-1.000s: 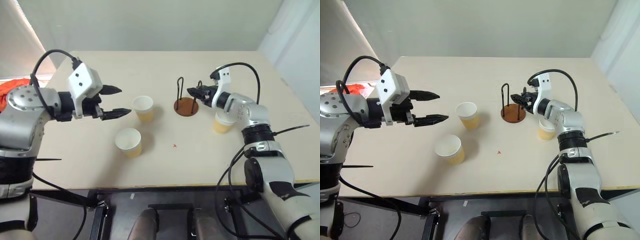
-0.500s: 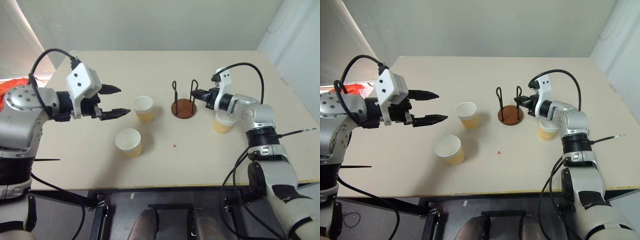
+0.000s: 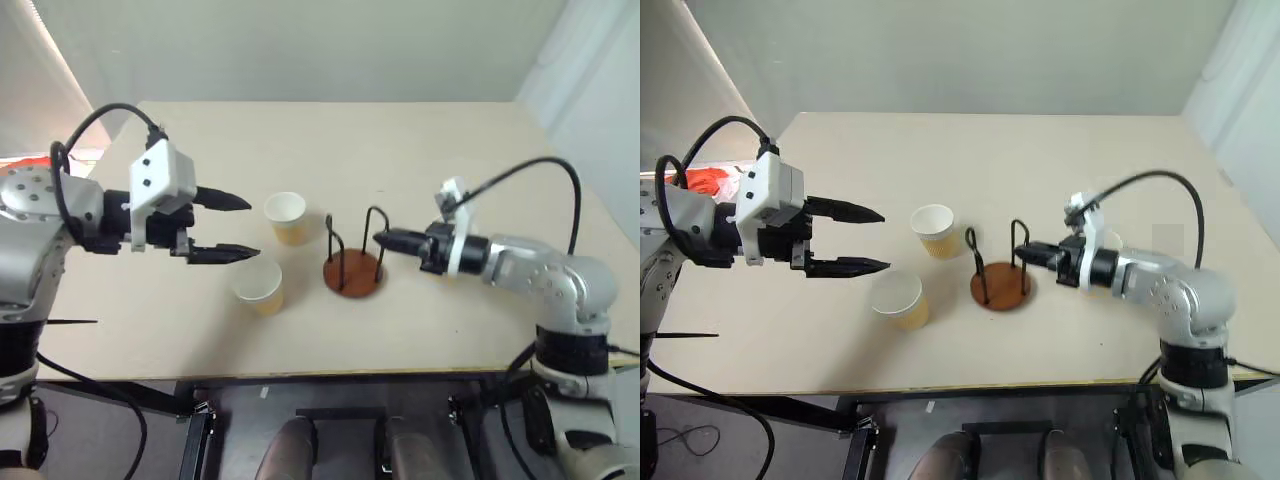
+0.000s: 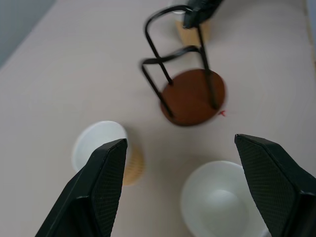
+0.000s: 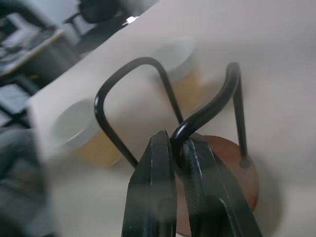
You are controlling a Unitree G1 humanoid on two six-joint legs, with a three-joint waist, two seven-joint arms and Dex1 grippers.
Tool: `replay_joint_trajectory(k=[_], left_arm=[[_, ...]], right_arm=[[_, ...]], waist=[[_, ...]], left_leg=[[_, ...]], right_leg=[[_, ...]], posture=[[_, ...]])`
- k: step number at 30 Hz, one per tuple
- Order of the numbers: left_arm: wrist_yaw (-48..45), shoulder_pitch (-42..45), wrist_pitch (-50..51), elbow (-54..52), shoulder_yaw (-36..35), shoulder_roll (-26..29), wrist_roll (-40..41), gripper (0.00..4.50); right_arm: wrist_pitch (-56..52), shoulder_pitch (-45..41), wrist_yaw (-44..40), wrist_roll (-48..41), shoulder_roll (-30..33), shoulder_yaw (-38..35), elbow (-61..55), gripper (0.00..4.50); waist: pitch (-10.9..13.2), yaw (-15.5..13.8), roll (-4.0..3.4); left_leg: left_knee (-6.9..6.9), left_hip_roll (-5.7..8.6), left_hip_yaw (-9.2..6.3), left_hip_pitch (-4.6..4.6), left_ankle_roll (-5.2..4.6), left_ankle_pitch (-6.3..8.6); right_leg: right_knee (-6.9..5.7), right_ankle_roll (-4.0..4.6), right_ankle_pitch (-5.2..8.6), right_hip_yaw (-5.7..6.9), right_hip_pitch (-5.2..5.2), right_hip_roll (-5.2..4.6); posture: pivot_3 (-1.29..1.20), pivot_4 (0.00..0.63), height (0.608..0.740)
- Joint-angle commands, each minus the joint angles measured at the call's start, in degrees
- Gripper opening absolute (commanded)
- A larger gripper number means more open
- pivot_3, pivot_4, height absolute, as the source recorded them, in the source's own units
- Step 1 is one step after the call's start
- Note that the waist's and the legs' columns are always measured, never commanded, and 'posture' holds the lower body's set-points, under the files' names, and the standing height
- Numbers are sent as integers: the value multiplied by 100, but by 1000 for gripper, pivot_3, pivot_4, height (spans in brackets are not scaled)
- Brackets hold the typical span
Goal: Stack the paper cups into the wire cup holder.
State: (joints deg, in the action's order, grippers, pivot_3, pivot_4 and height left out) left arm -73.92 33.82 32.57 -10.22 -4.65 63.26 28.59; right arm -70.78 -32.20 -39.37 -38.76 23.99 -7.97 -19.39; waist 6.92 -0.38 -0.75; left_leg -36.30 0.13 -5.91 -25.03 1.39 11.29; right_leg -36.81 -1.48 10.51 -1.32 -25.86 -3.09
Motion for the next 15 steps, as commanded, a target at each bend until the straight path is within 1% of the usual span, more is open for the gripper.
replay_joint_trajectory(k=[1,3,5,8,11,15], left_arm=[[-130,-24,42,-251,-121,65,170,3818],[-154,-11,72,-318,-9,0,206,3818],[-163,25,21,-309,170,-29,88,3818],[-179,90,-94,-242,366,-51,-84,3818],[-198,208,-84,-233,462,-132,-83,3818],[-214,224,-57,-270,472,-153,-73,3818]], right_arm=[[-49,217,217,-380,-53,-176,-640,47],[114,449,269,-321,-41,-38,-661,47],[346,589,369,-35,68,209,-580,47],[615,604,508,175,112,399,-480,47],[826,593,416,353,311,786,-464,47],[910,575,312,342,468,1017,-494,1224]], waist=[[1,0,1],[-1,1,5],[-3,2,8],[-7,2,15],[-11,1,21],[-19,1,36]], left_leg=[[0,0,0,1,0,-7],[-1,0,0,1,-2,-21],[0,0,0,11,-2,-27],[-2,1,0,14,7,-32],[-2,2,0,12,18,-33],[-1,2,-1,9,19,-32]], right_leg=[[0,0,0,-1,1,0],[-1,0,-1,-4,1,0],[-2,3,-3,-8,10,1],[-5,13,-10,-14,13,1],[-5,20,-14,-16,13,2],[-1,18,-13,-17,12,3]], posture=[[0,150,740],[0,150,740],[0,150,740],[0,150,740],[0,150,740],[0,150,740]])
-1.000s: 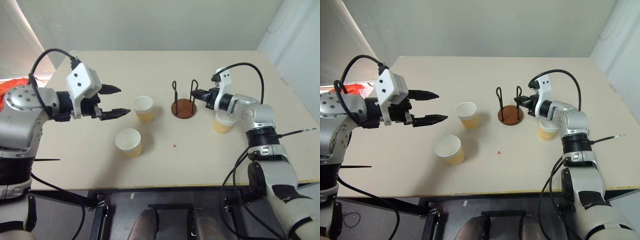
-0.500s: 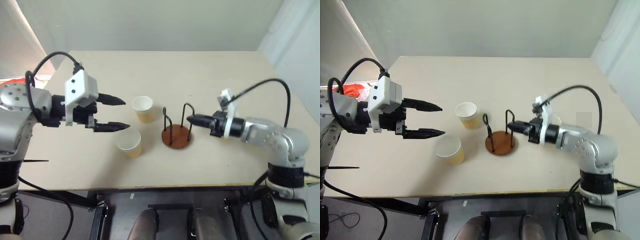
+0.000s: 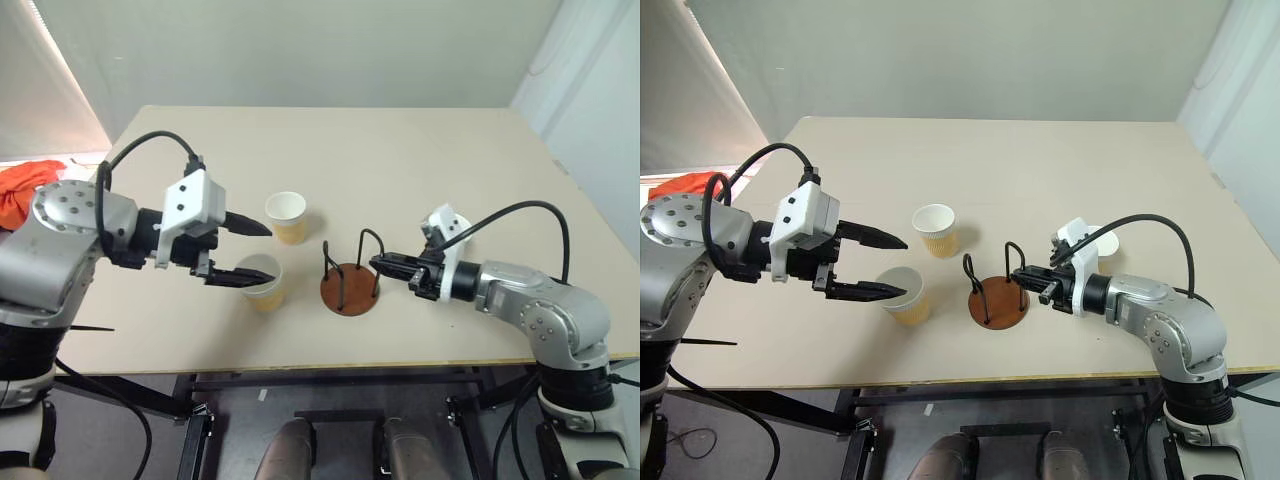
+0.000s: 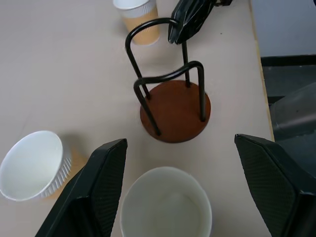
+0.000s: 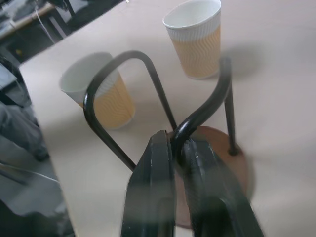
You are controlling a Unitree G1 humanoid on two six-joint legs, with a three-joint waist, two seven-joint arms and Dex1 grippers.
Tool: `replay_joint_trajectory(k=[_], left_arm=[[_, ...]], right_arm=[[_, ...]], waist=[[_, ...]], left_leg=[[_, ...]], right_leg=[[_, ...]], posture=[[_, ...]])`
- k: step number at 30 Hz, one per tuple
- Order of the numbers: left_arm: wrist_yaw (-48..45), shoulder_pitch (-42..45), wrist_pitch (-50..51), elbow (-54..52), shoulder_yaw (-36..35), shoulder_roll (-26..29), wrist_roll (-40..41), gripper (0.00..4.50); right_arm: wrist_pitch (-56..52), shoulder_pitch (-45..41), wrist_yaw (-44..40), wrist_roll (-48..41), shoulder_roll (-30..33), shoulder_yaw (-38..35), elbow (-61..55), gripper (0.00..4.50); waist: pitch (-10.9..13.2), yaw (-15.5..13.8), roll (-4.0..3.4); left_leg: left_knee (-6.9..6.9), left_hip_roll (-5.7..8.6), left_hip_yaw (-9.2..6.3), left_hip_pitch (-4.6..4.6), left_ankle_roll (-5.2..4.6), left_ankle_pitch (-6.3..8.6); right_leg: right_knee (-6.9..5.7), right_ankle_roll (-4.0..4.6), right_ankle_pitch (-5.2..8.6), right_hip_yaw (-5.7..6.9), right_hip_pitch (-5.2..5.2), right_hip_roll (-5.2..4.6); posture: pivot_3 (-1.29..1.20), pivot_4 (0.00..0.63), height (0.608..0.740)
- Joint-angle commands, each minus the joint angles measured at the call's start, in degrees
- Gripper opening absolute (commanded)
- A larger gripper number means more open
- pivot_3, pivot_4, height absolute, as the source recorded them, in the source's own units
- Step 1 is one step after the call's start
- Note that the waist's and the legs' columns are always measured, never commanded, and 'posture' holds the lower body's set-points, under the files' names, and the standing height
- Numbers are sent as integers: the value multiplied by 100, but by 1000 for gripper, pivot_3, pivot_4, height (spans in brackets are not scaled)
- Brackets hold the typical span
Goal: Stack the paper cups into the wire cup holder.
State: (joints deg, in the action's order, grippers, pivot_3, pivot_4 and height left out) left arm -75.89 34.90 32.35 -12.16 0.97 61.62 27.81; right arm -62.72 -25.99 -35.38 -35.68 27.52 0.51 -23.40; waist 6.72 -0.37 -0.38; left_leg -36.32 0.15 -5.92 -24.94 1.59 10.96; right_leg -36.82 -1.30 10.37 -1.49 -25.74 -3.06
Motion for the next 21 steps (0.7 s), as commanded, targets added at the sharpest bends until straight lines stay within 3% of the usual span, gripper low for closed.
replay_joint_trajectory(k=[1,5,9,12,14,18,21], left_arm=[[-16,113,-29,-85,-92,9,7,3818],[-8,126,-29,-86,-96,-9,13,3818],[11,208,-50,-47,-125,-59,26,3818],[-14,354,-51,12,-206,-112,103,3818],[-71,429,-9,11,-263,-137,224,3818],[-130,569,-30,-34,-261,-145,311,3818],[-113,704,-75,27,-204,-202,253,3818]], right_arm=[[121,-47,-112,33,159,219,-109,1602],[185,-159,-286,58,453,365,-143,2997],[395,-327,-1083,95,1423,517,-285,4345],[887,-346,-2317,160,2774,371,-325,4476],[1251,-563,-2782,210,3264,195,-93,4476],[1739,-1247,-3224,479,3609,260,682,4476],[2537,-1691,-3460,1372,3592,873,1698,4476]], waist=[[0,-1,-1],[0,-5,1],[1,-20,2],[3,-79,3],[3,-92,5],[4,-35,8],[5,-36,9]], left_leg=[[1,1,1,-1,-2,1],[1,0,1,-8,-19,6],[3,0,2,-15,-22,17],[3,4,-1,-29,-22,21],[4,4,-2,-37,-16,25],[5,2,3,-33,-20,33],[4,-4,2,-23,-30,31]], right_leg=[[1,-3,2,-2,-2,-1],[2,-27,16,0,-6,0],[7,-39,23,2,-9,-2],[15,-45,28,4,-11,-2],[27,-51,32,2,-9,-2],[37,-56,32,1,-10,1],[36,-59,31,1,-4,4]], posture=[[0,150,740],[0,150,740],[0,150,740],[0,150,740],[0,150,740],[0,150,740],[0,150,740]])
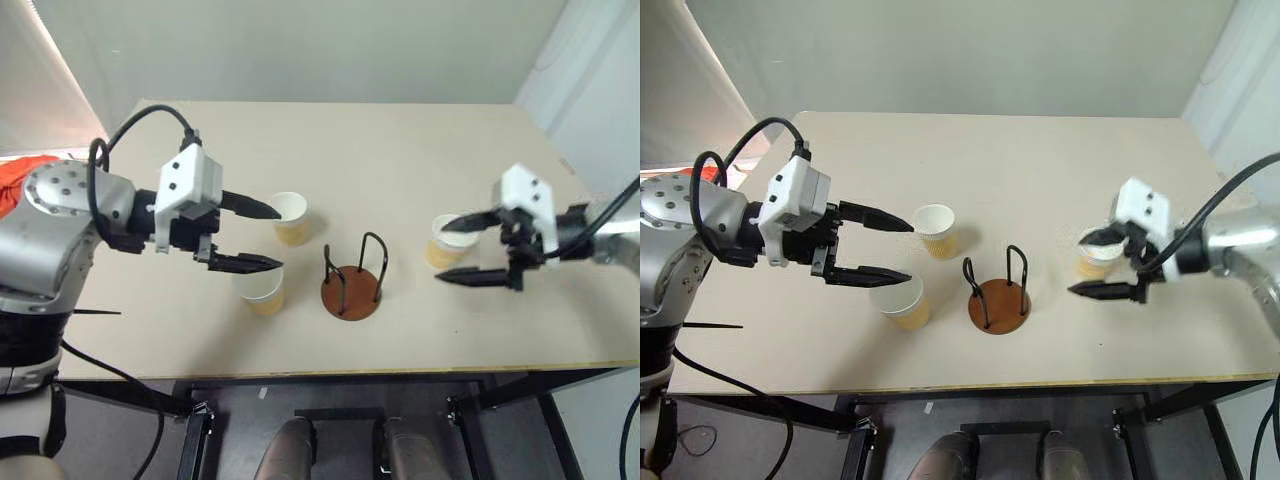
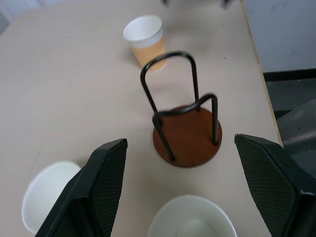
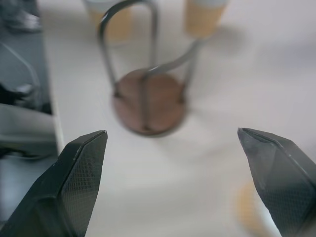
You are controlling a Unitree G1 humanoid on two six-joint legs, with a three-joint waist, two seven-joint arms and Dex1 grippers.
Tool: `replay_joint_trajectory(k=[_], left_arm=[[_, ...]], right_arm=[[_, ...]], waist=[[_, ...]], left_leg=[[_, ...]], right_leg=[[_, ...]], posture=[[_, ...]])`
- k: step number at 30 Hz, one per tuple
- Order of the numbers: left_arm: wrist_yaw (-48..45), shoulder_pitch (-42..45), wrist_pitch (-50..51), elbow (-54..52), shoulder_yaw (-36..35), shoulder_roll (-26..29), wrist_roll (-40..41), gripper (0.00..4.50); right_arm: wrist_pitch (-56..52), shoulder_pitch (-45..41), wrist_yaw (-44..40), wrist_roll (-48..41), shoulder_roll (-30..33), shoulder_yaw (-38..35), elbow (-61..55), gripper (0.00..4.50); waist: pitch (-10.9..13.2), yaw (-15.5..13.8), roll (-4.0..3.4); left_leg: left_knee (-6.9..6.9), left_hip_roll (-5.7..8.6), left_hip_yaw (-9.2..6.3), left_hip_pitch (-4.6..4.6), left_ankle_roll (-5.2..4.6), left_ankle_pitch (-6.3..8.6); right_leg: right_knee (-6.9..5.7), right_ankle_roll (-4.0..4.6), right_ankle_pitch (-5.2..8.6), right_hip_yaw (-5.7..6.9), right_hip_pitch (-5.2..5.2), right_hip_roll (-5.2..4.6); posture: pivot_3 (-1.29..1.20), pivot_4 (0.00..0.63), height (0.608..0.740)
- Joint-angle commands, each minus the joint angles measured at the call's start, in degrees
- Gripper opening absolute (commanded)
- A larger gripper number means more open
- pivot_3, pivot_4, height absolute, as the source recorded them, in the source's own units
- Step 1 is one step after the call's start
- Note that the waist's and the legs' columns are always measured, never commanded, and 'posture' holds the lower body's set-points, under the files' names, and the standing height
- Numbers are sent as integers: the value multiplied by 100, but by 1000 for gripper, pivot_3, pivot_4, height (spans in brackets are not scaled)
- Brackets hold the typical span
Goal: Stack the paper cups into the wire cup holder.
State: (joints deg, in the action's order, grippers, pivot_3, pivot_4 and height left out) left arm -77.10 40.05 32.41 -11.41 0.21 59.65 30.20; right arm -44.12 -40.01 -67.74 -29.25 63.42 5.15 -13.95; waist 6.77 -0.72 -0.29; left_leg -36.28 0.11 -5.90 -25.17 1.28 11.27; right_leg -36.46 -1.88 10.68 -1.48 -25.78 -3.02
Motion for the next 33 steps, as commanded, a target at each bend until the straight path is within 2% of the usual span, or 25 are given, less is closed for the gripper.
replay_joint_trajectory(k=[1,6,10,14,24,29,33], left_arm=[[8,210,-97,-23,-105,-11,-18,3818],[60,100,-126,-70,-112,35,-123,3818],[90,-63,4,-207,-276,155,-19,3818],[131,-294,92,-366,-472,312,39,3818],[429,-868,243,-590,-925,404,168,3818],[458,-1090,197,-480,-1247,610,123,3818],[397,-1330,121,-367,-1504,786,104,3818]], right_arm=[[881,-418,-307,941,-77,581,1040,4476],[1837,-865,-746,1891,-561,1331,2316,4476],[2360,-1138,-977,2338,-931,1564,3116,4476],[2658,-1242,-1147,2611,-1193,1614,3548,3565],[2870,-1371,-1410,2864,-1420,1430,3813,26],[2582,-1691,-2025,2281,-1254,988,3178,26],[2125,-2334,-2350,1503,-1558,674,2214,26]], waist=[[0,-1,0],[2,6,-3],[5,15,-9],[5,22,-9],[5,26,-9],[6,30,-10],[12,69,-20]], left_leg=[[0,-1,0,3,-2,0],[-6,-5,1,10,-13,0],[-8,-7,3,9,-20,5],[-7,-8,3,6,-24,11],[-7,-7,4,10,-19,16],[-7,-7,5,13,-14,15],[3,-7,14,14,-10,13]], right_leg=[[1,0,0,0,4,0],[-2,-17,-12,0,6,-1],[-1,-16,-31,1,3,-3],[1,-11,-32,3,2,-3],[-4,8,-31,5,3,-7],[-19,21,-24,6,-1,-6],[-31,38,-13,1,-14,-5]], posture=[[0,150,740],[0,150,740],[0,150,740],[0,150,740],[0,150,740],[0,150,740],[0,150,740]])
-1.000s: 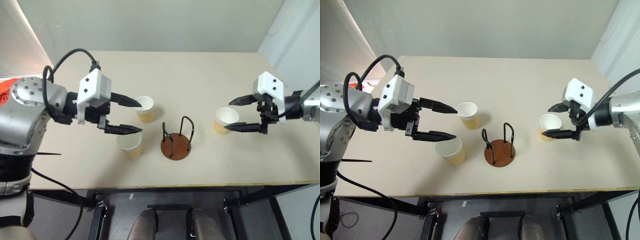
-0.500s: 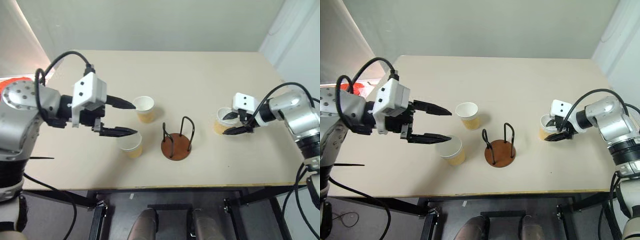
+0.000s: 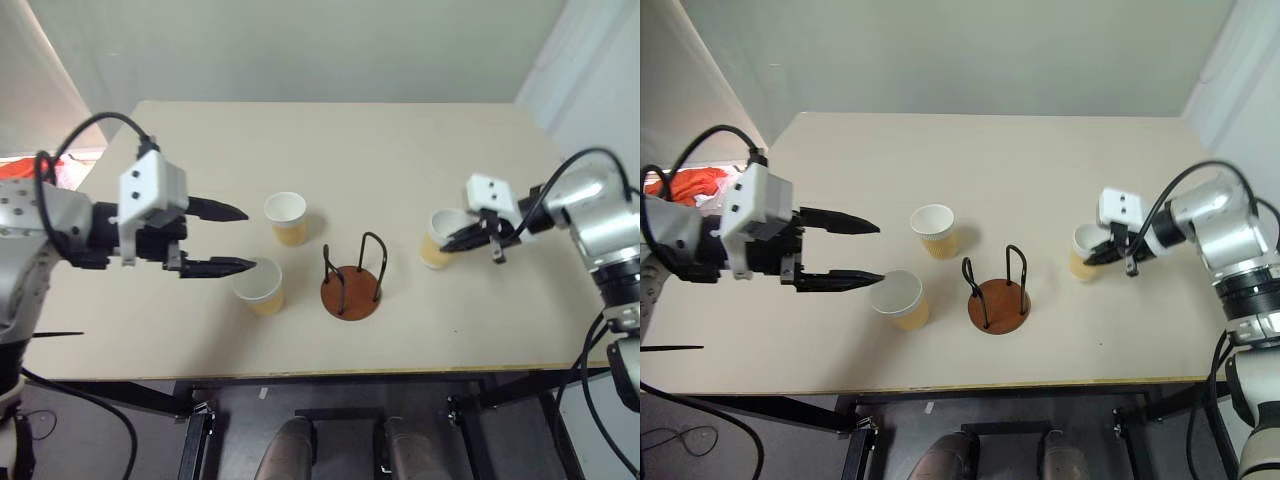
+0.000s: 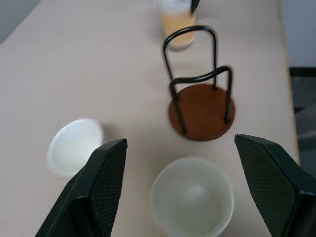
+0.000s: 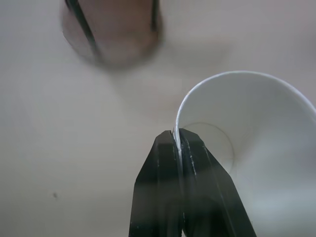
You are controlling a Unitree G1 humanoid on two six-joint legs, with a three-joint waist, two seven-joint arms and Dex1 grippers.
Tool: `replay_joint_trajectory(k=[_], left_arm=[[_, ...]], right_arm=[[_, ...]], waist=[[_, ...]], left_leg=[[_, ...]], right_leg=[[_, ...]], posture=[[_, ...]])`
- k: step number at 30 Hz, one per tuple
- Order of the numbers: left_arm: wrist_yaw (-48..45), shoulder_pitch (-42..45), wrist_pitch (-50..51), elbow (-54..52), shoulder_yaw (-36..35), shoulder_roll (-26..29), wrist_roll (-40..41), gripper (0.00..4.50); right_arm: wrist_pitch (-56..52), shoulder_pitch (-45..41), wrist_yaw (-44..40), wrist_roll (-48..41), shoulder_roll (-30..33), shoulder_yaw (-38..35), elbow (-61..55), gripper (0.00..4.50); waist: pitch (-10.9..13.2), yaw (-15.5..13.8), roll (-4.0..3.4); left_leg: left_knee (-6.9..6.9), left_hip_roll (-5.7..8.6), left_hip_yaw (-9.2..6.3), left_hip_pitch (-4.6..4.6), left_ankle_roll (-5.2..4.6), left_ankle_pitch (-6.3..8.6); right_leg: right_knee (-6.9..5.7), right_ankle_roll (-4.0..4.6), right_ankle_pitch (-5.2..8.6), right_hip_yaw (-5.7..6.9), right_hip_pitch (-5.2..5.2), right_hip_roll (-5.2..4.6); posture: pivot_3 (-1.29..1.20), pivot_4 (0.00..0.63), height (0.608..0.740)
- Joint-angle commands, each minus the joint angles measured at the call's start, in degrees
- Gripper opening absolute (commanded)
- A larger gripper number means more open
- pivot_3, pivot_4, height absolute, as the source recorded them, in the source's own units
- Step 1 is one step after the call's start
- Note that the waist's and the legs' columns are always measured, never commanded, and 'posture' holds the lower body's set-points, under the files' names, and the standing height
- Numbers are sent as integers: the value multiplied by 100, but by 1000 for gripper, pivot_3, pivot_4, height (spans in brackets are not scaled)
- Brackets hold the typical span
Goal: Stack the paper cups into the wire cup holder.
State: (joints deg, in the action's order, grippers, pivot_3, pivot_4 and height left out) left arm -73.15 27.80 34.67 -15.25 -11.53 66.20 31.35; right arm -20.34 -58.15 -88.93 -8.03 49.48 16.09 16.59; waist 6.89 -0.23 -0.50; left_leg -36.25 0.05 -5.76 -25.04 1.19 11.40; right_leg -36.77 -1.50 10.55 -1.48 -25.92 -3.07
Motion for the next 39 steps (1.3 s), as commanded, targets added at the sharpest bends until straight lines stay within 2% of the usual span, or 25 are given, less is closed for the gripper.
replay_joint_trajectory(k=[1,8,22,25,27,31,35,39], left_arm=[[-6,-155,-122,19,-349,145,-7,3818],[67,-136,-131,-33,-298,108,48,3818],[129,-460,-66,-266,-465,213,127,3818],[24,-405,-177,-223,-315,291,21,3818],[-173,-323,-341,-123,-137,408,-88,3818],[-779,30,-689,47,320,615,-180,3818],[-1304,317,-857,29,751,639,-205,3818],[-1588,465,-1282,233,1396,559,-787,3818]], right_arm=[[-300,-630,-248,-723,-302,-391,-1043,26],[-275,-772,-130,-707,-991,-66,-1352,26],[41,-511,-114,-499,-1148,247,-1539,26],[61,-490,-145,-479,-1154,289,-1565,645],[87,-470,-175,-453,-1150,335,-1573,1243],[154,-441,-164,-395,-1177,377,-1563,2675],[52,-501,211,-452,-1328,132,-1440,4062],[-782,-579,972,-1304,-1859,-727,-1339,4062]], waist=[[-1,46,2],[-7,17,18],[-7,19,18],[-7,16,19],[-7,13,19],[-7,10,19],[-7,17,19],[-7,23,18]], left_leg=[[5,-2,0,5,1,0],[6,-18,-16,10,20,1],[8,-17,-14,10,26,2],[7,-17,-14,10,25,0],[7,-16,-14,10,25,0],[7,-16,-16,9,25,0],[7,-16,-15,8,25,2],[8,-17,-15,9,25,2]], right_leg=[[-2,5,3,0,0,3],[-15,52,30,13,-1,18],[-20,61,28,12,-5,16],[-20,64,26,12,-5,16],[-19,64,26,12,-4,16],[-19,65,25,12,-5,16],[-19,66,25,10,-7,15],[-22,66,25,7,-13,15]], posture=[[0,150,740],[0,150,740],[0,150,740],[0,150,740],[0,150,740],[0,150,740],[0,150,740],[0,150,740]])
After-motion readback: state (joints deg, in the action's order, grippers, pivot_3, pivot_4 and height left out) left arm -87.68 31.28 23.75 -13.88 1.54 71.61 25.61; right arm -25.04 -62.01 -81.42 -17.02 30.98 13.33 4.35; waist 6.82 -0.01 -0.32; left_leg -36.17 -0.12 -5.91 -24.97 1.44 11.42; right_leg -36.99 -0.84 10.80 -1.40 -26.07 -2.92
